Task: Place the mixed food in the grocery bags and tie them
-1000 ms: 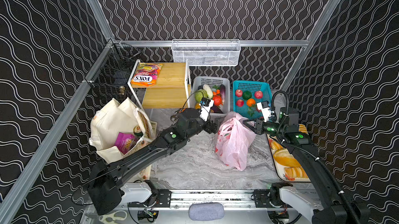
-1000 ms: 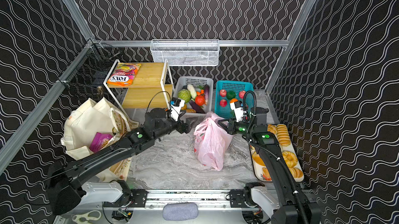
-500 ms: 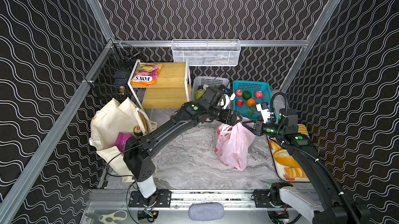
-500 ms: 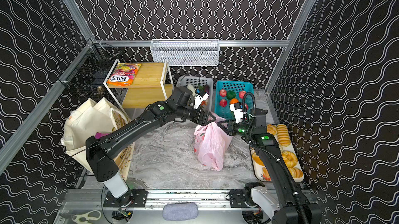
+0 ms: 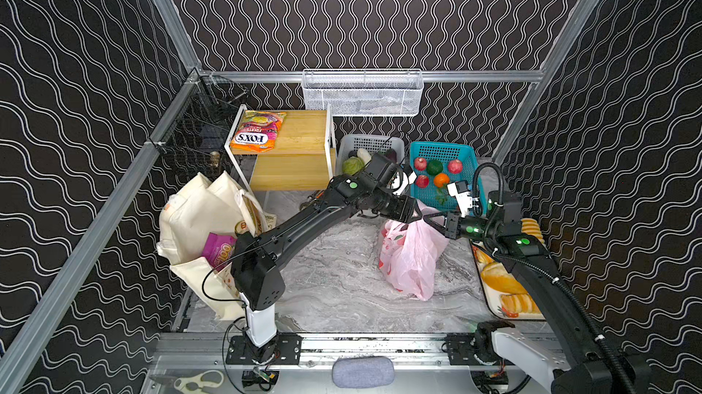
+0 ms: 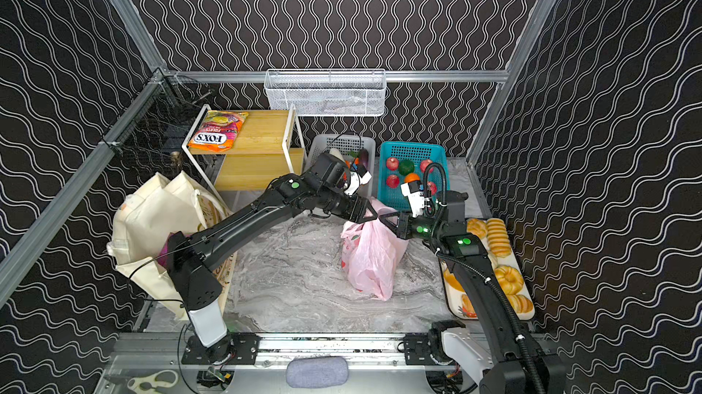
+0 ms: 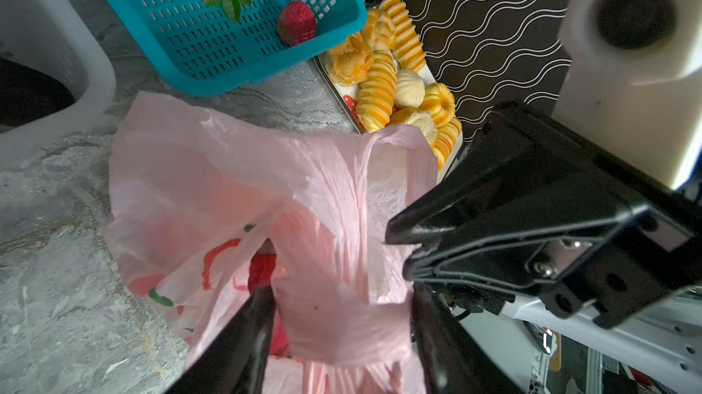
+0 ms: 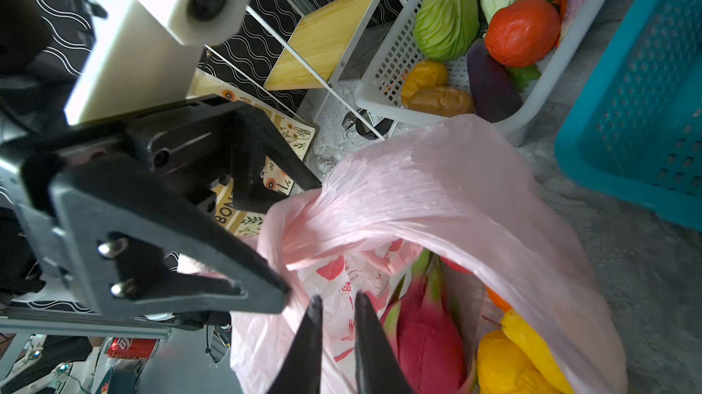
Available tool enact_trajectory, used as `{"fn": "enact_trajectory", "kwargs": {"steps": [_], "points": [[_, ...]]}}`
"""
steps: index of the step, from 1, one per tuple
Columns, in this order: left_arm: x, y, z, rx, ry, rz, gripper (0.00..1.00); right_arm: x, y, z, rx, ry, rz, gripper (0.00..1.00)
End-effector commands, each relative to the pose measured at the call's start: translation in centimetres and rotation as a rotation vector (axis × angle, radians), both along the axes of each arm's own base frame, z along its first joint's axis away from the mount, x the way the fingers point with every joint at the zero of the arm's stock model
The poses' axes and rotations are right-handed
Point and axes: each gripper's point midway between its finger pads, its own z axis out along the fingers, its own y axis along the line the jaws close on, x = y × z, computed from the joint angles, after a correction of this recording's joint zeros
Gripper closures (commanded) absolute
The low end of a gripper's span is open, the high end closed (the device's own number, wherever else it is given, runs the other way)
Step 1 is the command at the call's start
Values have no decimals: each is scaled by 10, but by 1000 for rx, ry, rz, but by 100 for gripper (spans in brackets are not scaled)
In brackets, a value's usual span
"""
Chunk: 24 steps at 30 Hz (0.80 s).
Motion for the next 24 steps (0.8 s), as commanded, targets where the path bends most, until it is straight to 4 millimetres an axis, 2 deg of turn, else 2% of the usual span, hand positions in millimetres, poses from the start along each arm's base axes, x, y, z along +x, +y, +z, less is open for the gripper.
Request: {"fn": "enact_trajectory", "kwargs": {"steps": [1,6,11,16,19,21,24], "points": [[-6,-5,3,-26,26,-28,45,1,2,3,7,-18,11,82],[-7,-10,-1,-44,45,-43,58,-2,4,3,8,-17,28,82],[-3,-13,-3,-62,26,-39,82,-1,0,0,-19,-9,-1,83],[-3,-15,-2,-112,-4,-46,90,14,-25,0,-117,-57,-183,83],[-4,-15,-1,-142,-20,-40,93,14,-33,-1,-142,-63,-224,83],[-4,-14,1,-166,-26,-34,94,8,-30,-6,-138,-55,-205,84],[-4,-12,6,-231,-17,-29,95,0,-24,-24,-123,1,-160,84]]}}
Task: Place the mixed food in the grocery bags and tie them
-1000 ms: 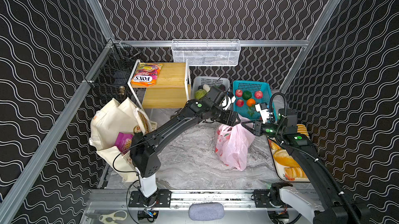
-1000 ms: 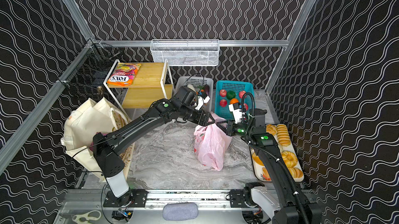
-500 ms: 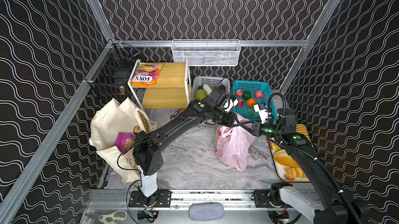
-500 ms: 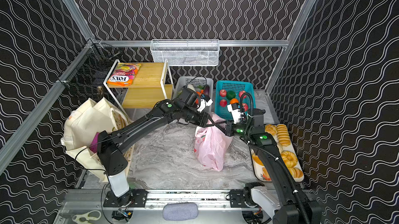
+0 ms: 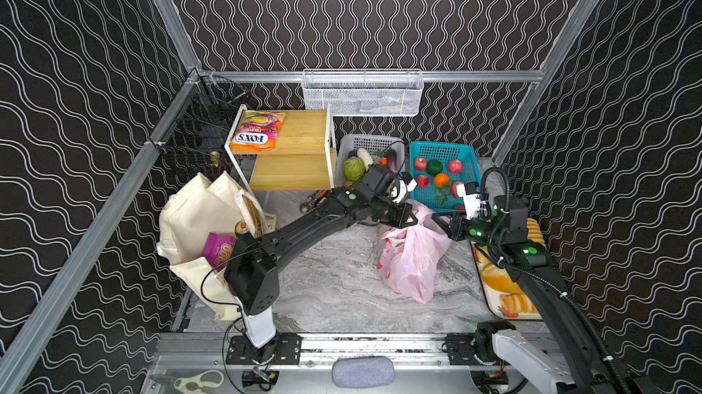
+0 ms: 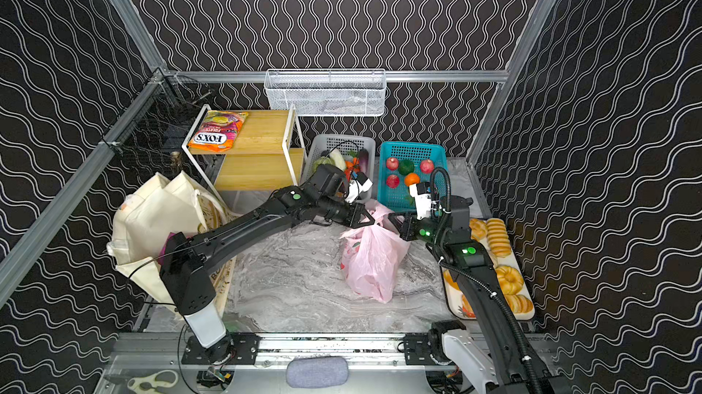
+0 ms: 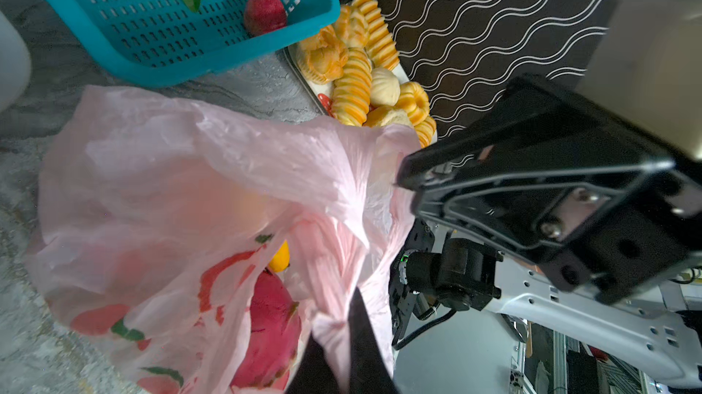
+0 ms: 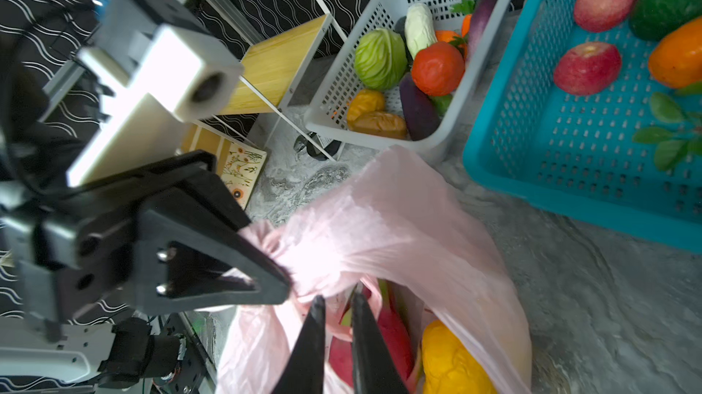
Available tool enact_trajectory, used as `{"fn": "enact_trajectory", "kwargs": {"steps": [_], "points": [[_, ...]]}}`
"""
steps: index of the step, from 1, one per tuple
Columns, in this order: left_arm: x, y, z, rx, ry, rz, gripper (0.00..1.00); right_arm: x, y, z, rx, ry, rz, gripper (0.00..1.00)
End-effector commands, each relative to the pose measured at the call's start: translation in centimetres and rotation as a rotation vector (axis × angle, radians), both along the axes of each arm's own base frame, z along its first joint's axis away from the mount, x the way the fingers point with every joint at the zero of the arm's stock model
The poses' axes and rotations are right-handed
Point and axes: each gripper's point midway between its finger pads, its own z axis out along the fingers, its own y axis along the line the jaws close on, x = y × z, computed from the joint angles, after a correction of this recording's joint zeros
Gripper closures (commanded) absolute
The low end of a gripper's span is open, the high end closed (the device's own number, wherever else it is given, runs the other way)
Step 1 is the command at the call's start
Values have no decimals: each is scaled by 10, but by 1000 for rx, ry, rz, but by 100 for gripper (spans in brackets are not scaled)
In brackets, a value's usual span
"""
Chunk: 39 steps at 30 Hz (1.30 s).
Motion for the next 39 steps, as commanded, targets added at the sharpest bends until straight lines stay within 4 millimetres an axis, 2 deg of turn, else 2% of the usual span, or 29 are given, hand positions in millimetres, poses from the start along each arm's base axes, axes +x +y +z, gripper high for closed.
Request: {"fn": "enact_trajectory", "kwargs": {"steps": [1,5,11,13,16,19,21,26,31,35,39], "points": [[6,-5,22,-127,-24,7,95,-6,1,-19,2,66,11,84],[11,4,24,-183,4,46,97,-21,19,-35,63,115,101,84],[11,9,21,-224,62,49,97,-39,53,-53,-51,61,226,81],[10,10,20,-227,68,46,97,-34,54,-53,-77,41,202,81],[8,12,18,-226,72,43,97,-23,42,-50,-142,-11,123,80],[6,15,18,-223,63,42,98,-20,32,-38,-189,-105,83,78],[6,16,17,-225,62,43,98,-19,28,-30,-158,-113,47,75],[6,16,23,-249,51,39,98,-21,30,-19,-18,17,56,70],[15,23,25,-296,46,74,100,-6,22,-19,140,207,-25,69],[14,23,25,-321,58,58,100,-8,39,-16,249,255,66,67],[13,21,28,-339,61,48,100,-3,43,-15,339,295,46,62]]}}
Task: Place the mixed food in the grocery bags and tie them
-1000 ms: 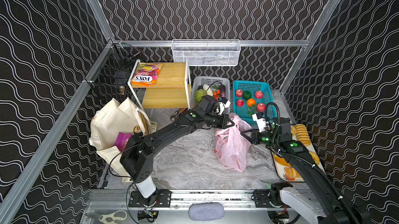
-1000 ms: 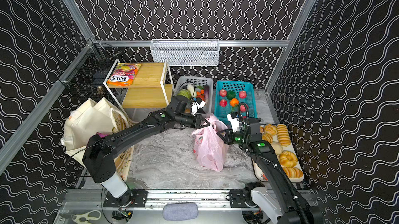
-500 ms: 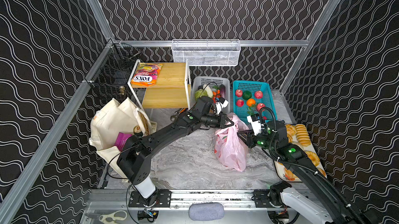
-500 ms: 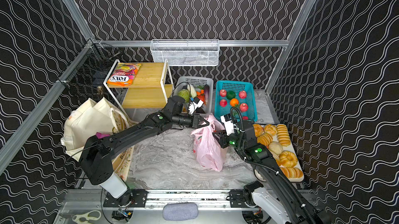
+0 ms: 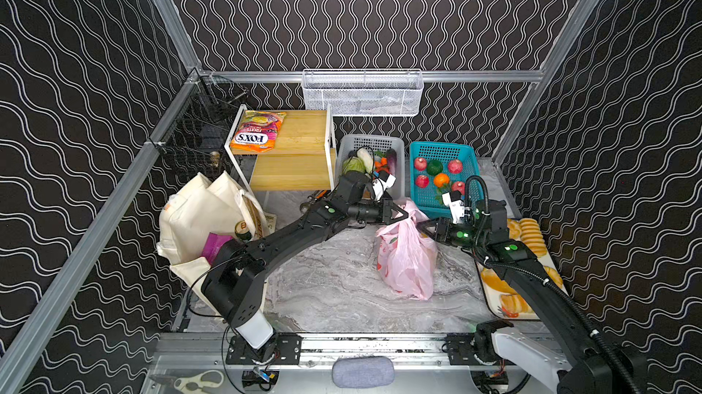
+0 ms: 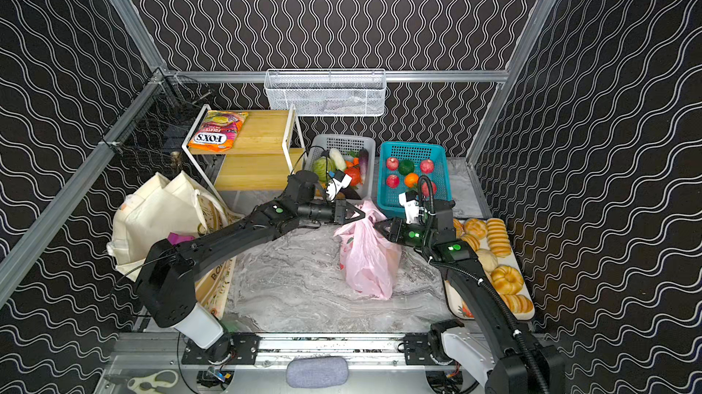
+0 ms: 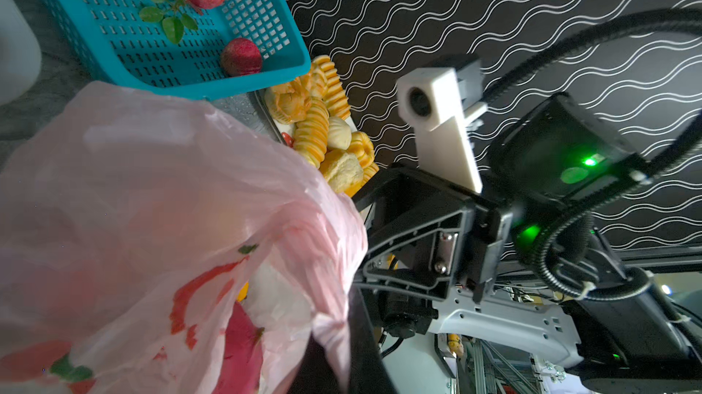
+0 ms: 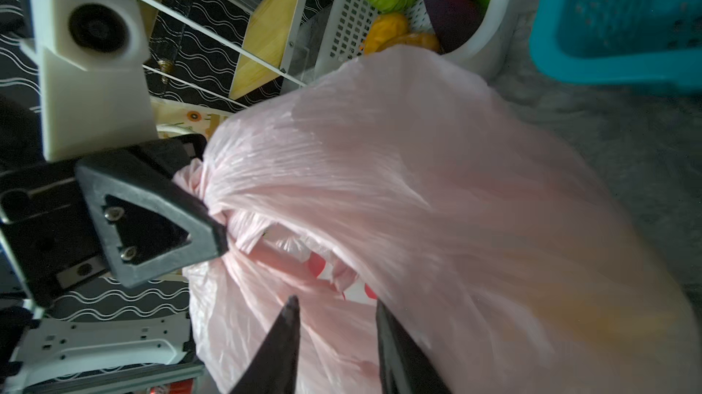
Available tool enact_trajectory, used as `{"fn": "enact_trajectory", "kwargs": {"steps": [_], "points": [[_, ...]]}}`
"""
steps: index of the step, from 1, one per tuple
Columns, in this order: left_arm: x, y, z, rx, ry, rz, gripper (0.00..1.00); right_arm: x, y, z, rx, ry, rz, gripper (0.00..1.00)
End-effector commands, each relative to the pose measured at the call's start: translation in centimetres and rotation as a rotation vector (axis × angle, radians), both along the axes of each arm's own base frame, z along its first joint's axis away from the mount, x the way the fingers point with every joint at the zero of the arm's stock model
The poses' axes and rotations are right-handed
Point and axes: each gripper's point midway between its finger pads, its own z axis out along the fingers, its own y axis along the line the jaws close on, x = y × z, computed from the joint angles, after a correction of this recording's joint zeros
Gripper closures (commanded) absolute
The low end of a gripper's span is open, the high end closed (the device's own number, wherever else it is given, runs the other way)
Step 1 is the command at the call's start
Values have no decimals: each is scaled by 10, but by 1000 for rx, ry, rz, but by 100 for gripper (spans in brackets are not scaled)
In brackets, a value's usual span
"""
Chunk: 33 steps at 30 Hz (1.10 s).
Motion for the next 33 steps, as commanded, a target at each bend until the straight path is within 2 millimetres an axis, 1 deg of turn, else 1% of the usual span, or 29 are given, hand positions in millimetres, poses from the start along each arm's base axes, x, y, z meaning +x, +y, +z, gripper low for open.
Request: {"fn": "enact_trajectory", "kwargs": {"steps": [1,3,7,10,14,16,18,20,24,30,31,33], "points": [[0,-4,14,-63,-29,-24,100,5,7,16,116,18,-15,60],[0,-4,12,-57,-26,-25,100,11,2,11,129,34,-72,57],[2,-3,5,-30,-15,-8,100,15,8,19,253,76,-78,55],[2,-3,5,-28,-18,-9,100,16,15,19,292,130,-42,57],[2,-4,5,-24,-21,-19,100,21,15,19,310,164,-58,60],[1,-4,4,-28,-22,-22,100,25,12,12,301,194,-105,59],[2,-4,6,-35,-25,-20,100,29,7,0,266,224,-146,56],[2,-5,6,-39,-27,-23,100,31,4,-12,232,265,-174,56],[2,-6,6,-43,-26,-25,100,29,13,-10,237,254,-96,59],[4,-8,4,-48,-19,-29,100,24,25,1,254,195,0,58],[4,-9,3,-48,-17,-29,100,25,25,1,242,189,3,60],[5,-9,4,-54,-15,-24,100,26,25,-1,227,185,5,69]]}}
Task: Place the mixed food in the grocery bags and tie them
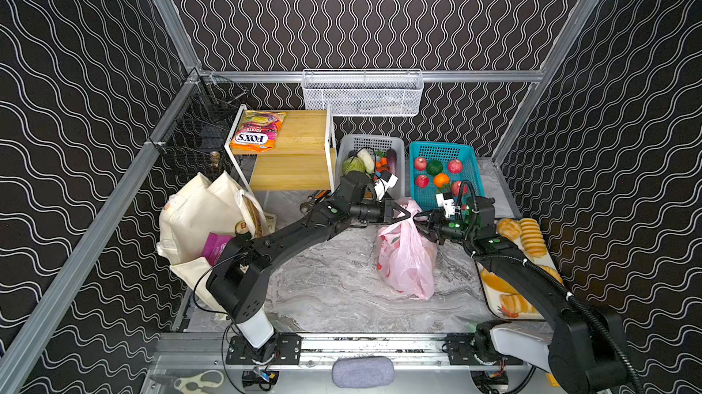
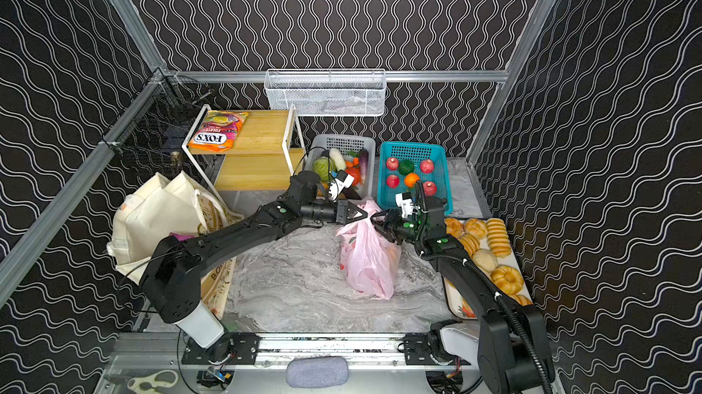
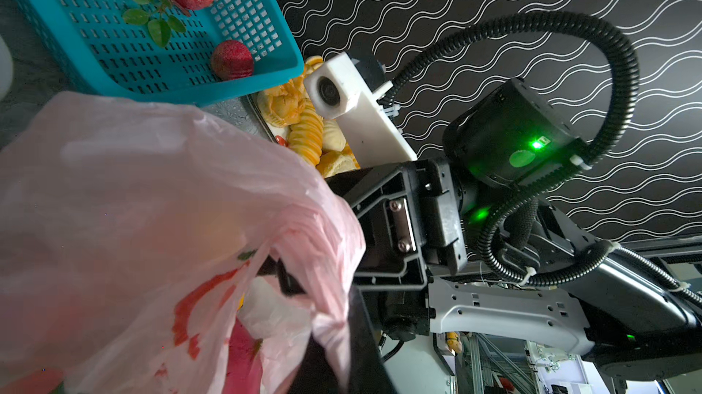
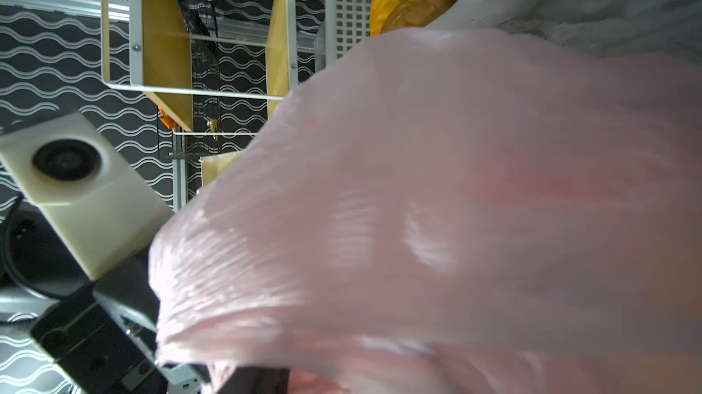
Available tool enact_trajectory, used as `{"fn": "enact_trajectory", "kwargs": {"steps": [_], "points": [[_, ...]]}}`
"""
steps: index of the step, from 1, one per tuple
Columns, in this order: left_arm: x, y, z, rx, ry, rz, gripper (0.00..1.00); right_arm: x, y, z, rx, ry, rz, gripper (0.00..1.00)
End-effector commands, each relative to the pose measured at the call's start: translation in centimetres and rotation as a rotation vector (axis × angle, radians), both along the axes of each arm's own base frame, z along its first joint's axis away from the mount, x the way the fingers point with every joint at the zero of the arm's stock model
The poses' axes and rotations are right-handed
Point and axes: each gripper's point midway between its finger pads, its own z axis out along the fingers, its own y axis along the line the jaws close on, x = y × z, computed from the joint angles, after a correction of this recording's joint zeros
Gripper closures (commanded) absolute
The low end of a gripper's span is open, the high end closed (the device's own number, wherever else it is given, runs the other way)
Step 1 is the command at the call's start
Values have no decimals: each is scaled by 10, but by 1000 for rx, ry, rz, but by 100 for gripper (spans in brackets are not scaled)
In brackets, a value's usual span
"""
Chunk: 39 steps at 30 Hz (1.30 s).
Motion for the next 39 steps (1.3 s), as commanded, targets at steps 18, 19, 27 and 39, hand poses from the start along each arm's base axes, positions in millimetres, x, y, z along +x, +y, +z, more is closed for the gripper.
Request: {"fn": "enact_trajectory", "kwargs": {"steps": [18,19,27,39], "points": [[12,20,-9,106,-74,109,71,-3,-43,21,-330,-256,-146,100],[11,21,-8,110,-80,104,56,-2,-44,23,-342,-265,-151,100],[-5,44,7,167,-257,80,33,8,-51,36,-411,-265,-171,100],[-26,60,-14,327,-437,-87,33,8,-38,47,-359,-289,-102,100]]}}
